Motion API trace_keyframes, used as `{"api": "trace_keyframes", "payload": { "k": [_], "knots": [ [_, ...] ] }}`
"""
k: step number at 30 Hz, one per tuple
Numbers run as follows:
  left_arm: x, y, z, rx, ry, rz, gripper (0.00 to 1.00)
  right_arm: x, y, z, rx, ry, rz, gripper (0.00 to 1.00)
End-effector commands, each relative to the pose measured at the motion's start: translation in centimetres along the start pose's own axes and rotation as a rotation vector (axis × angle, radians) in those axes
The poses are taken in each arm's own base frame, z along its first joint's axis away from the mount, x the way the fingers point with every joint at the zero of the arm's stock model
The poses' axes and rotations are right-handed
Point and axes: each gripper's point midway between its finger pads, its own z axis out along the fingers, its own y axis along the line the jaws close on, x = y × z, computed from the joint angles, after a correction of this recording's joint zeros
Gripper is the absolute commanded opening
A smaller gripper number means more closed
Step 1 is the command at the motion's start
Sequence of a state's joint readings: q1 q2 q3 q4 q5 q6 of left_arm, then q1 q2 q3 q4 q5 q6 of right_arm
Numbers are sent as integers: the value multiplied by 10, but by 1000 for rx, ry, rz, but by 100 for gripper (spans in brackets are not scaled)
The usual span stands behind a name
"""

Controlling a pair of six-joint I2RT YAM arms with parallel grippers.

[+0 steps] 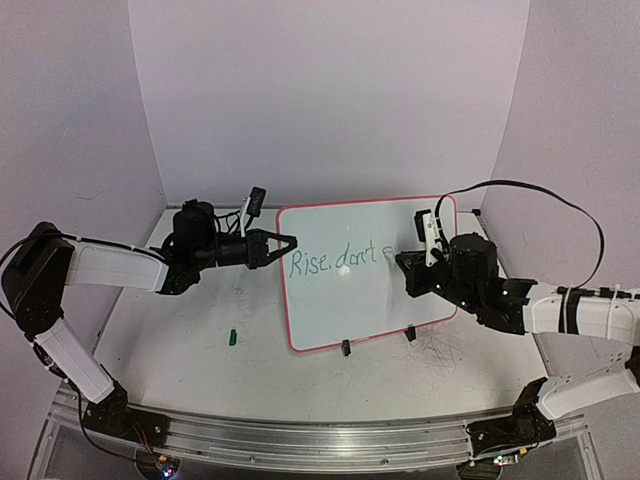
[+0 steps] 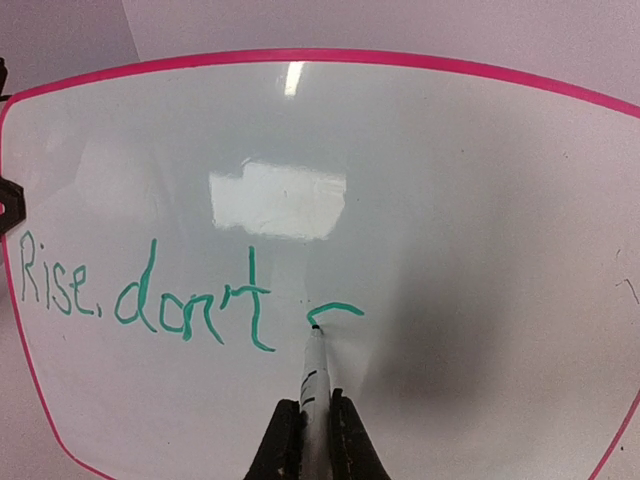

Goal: Write a sentence on the whiteboard

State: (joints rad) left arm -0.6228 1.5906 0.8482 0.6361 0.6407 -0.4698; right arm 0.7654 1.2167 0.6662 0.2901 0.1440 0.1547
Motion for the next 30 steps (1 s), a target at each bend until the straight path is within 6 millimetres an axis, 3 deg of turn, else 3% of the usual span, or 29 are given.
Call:
{"api": "trace_keyframes", "payload": {
  "k": [1,19,30],
  "knots": [
    [-8,22,-7,-114,-31,59,0,1,-9,-6,47,-9,20,0],
    [-9,21,-7,-112,-32,61,0,-29,-11,3,94,-101,25,0],
    [-8,22,-7,-113,-31,63,0,-2,-12,-3,73,-20,38,0]
  ]
}}
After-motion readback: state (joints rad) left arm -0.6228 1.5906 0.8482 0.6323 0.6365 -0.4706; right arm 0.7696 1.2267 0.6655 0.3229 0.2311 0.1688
